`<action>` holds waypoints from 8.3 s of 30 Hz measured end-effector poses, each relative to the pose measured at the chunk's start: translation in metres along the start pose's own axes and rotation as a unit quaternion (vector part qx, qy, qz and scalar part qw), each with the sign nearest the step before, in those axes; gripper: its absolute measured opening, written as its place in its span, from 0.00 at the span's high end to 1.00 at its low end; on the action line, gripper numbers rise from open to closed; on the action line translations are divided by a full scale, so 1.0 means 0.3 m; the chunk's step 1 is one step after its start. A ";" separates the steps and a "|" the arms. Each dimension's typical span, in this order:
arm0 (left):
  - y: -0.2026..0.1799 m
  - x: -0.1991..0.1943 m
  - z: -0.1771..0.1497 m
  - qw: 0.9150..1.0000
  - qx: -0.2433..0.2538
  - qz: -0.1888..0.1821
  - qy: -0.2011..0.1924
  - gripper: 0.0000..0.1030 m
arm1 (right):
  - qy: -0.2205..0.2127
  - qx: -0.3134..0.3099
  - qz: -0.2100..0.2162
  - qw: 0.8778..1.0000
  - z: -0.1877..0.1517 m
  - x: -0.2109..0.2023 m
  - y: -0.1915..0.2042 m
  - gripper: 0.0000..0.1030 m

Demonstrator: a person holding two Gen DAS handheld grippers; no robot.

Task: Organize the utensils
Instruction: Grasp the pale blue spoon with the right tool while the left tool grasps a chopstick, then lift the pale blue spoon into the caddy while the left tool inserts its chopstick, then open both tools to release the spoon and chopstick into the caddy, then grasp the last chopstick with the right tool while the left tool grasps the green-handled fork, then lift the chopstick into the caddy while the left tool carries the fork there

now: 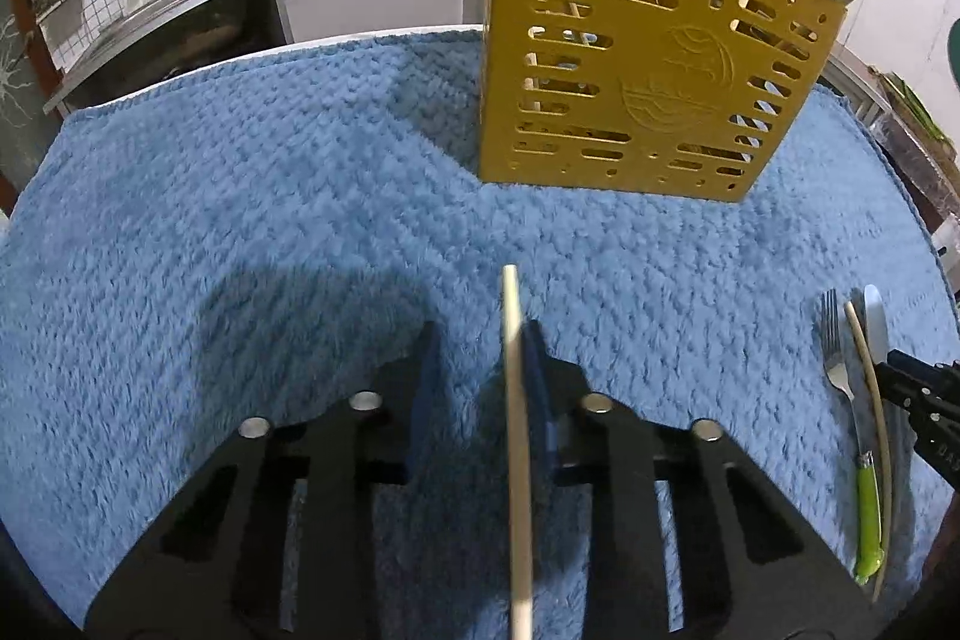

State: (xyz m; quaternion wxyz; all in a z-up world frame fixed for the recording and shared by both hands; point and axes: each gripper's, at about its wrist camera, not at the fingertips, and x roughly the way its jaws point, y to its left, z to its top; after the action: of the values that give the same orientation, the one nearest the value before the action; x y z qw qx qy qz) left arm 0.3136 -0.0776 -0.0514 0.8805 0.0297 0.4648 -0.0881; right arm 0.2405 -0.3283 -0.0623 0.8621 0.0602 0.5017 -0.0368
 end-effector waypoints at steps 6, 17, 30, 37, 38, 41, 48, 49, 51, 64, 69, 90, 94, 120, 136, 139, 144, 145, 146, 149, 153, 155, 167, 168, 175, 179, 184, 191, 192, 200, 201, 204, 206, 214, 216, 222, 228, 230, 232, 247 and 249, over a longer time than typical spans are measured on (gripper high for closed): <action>0.024 -0.016 -0.003 1.000 -0.007 -0.014 -0.007 0.96 | -0.005 0.010 0.009 1.000 -0.002 -0.007 -0.012 0.89; 0.086 -0.151 -0.021 0.996 -0.042 -0.060 -0.057 0.96 | -0.077 0.064 0.047 0.994 -0.033 -0.082 -0.088 0.90; 0.113 -0.353 -0.023 0.983 -0.046 -0.081 -0.155 0.96 | -0.235 0.094 0.110 0.961 -0.081 -0.240 -0.074 0.90; 0.114 -0.422 -0.020 0.977 -0.042 -0.084 -0.192 0.96 | -0.262 0.083 0.103 0.956 -0.082 -0.277 -0.053 0.90; 0.115 -0.430 -0.018 0.976 -0.040 -0.084 -0.197 0.96 | -0.266 0.079 0.100 0.956 -0.077 -0.280 -0.051 0.91; 0.118 -0.460 -0.004 0.973 -0.040 -0.088 -0.210 0.96 | -0.281 0.071 0.096 0.952 -0.064 -0.308 -0.037 0.91; 0.116 -0.571 0.083 0.961 -0.041 -0.096 -0.255 0.96 | -0.322 0.057 0.106 0.939 0.014 -0.403 -0.004 0.92; 0.111 -0.592 0.106 0.959 -0.039 -0.095 -0.265 0.96 | -0.329 0.057 0.108 0.937 0.035 -0.418 0.000 0.92; 0.103 -0.628 0.146 0.954 -0.037 -0.094 -0.282 0.96 | -0.341 0.056 0.111 0.932 0.077 -0.441 0.006 0.92; -0.017 -0.695 0.511 0.907 -0.040 -0.076 -0.413 0.96 | -0.387 0.051 0.142 0.910 0.385 -0.497 0.055 0.92; -0.047 -0.612 0.593 0.898 -0.038 -0.048 -0.436 0.96 | -0.397 0.043 0.157 0.903 0.446 -0.459 0.082 0.92; -0.020 -0.280 0.583 0.928 -0.032 -0.053 -0.369 0.96 | -0.308 0.015 0.193 0.932 0.530 -0.194 0.157 0.92; -0.019 -0.263 0.561 0.936 -0.020 -0.034 -0.349 0.95 | -0.285 0.012 0.189 0.940 0.531 -0.176 0.156 0.89; 0.185 -0.359 0.039 0.981 -0.053 -0.025 -0.183 0.07 | -0.166 0.013 0.071 0.983 0.045 -0.178 -0.004 0.60; 0.121 -0.220 -0.155 0.996 -0.031 0.005 -0.082 0.06 | -0.089 0.003 0.038 0.995 -0.110 -0.038 0.044 0.81; 0.090 -0.217 -0.155 0.997 -0.025 0.006 -0.071 0.06 | -0.084 -0.006 0.027 0.996 -0.103 -0.027 0.056 0.88; 0.034 -0.206 -0.149 0.998 -0.034 -0.002 -0.050 0.06 | -0.075 -0.001 0.034 0.997 -0.079 -0.033 0.041 0.94; 0.012 -0.206 -0.151 0.998 -0.036 -0.005 -0.047 0.06 | -0.076 0.000 0.038 0.996 -0.072 -0.040 0.033 0.94; -0.006 -0.206 -0.151 0.998 -0.037 -0.007 -0.046 0.06 | -0.077 0.003 0.047 0.996 -0.073 -0.051 0.013 0.94; -0.084 -0.208 -0.154 0.999 -0.031 -0.017 -0.040 0.06 | -0.085 0.011 0.042 0.995 -0.079 -0.080 -0.050 0.94; -0.203 -0.206 -0.156 0.999 -0.021 -0.024 -0.035 0.06 | -0.084 0.019 0.032 0.996 -0.086 -0.101 -0.147 0.94; -0.278 -0.195 -0.156 0.999 -0.018 -0.027 -0.027 0.06 | -0.082 0.027 0.024 0.996 -0.093 -0.110 -0.208 0.94; -0.547 -0.087 -0.146 0.999 -0.004 -0.019 0.030 0.59 | -0.077 0.052 0.025 0.995 -0.117 -0.111 -0.384 0.94; -0.548 -0.083 -0.141 0.999 -0.007 -0.020 0.032 0.59 | -0.077 0.054 0.027 0.995 -0.117 -0.110 -0.392 0.94; -0.577 -0.050 -0.108 0.998 0.001 -0.023 0.061 0.68 | -0.065 0.059 0.030 0.996 -0.106 -0.089 -0.380 0.94; -0.585 -0.045 -0.099 0.997 -0.008 -0.026 0.067 0.81 | -0.065 0.056 0.030 0.996 -0.092 -0.086 -0.360 0.94; -0.611 -0.029 -0.089 0.997 0.003 -0.025 0.067 0.90 | -0.058 0.057 0.026 0.996 -0.086 -0.070 -0.346 0.94; -0.573 -0.033 -0.070 0.997 0.011 -0.052 0.057 0.96 | -0.062 0.056 0.026 0.996 -0.083 -0.093 -0.316 0.94; -0.566 -0.042 -0.070 0.997 0.012 -0.056 0.052 0.96 | -0.065 0.058 0.030 0.996 -0.081 -0.102 -0.310 0.94; -0.383 -0.157 -0.083 0.996 -0.012 -0.093 0.005 0.96 | -0.094 0.058 0.062 0.992 -0.072 -0.158 -0.215 0.94; -0.352 -0.174 -0.086 0.995 -0.016 -0.097 -0.001 0.96 | -0.098 0.056 0.066 0.991 -0.071 -0.165 -0.199 0.94; -0.267 -0.214 -0.093 0.993 -0.024 -0.111 -0.010 0.96 | -0.110 0.058 0.085 0.989 -0.071 -0.179 -0.150 0.94; -0.229 -0.232 -0.093 0.994 -0.023 -0.107 -0.018 0.99 | -0.115 0.059 0.092 0.987 -0.069 -0.181 -0.124 0.94; -0.106 -0.292 -0.061 0.994 -0.018 -0.092 -0.051 1.00 | -0.151 0.074 0.122 0.978 -0.056 -0.193 -0.048 0.94; -0.091 -0.313 -0.060 0.994 -0.009 -0.091 -0.063 1.00 | -0.161 0.076 0.130 0.975 -0.049 -0.206 -0.046 0.94; -0.043 -0.365 -0.023 0.991 0.001 -0.088 -0.096 1.00 | -0.213 0.085 0.160 0.960 -0.025 -0.255 -0.038 0.94; -0.017 -0.390 0.003 0.989 0.001 -0.095 -0.114 1.00 | -0.237 0.077 0.157 0.956 -0.003 -0.280 -0.015 0.94; -0.014 -0.398 0.013 0.988 0.001 -0.098 -0.117 1.00 | -0.237 0.078 0.156 0.956 0.002 -0.278 -0.012 0.94; -0.015 -0.399 0.019 0.988 0.002 -0.099 -0.119 1.00 | -0.235 0.076 0.153 0.957 0.005 -0.274 -0.007 0.94; -0.012 -0.598 0.278 0.971 0.033 -0.065 -0.226 1.00 | -0.371 0.042 0.121 0.920 0.230 -0.502 0.029 0.94; -0.029 -0.630 0.343 0.964 0.039 -0.049 -0.259 1.00 | -0.400 0.033 0.115 0.909 0.287 -0.537 0.050 0.94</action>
State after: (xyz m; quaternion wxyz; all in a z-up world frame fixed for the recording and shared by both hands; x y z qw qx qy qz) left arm 0.2912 -0.0757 0.1629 0.9636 0.0173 0.2181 -0.1535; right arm 0.2368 -0.3250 0.1208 0.9863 0.1265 0.1034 0.0249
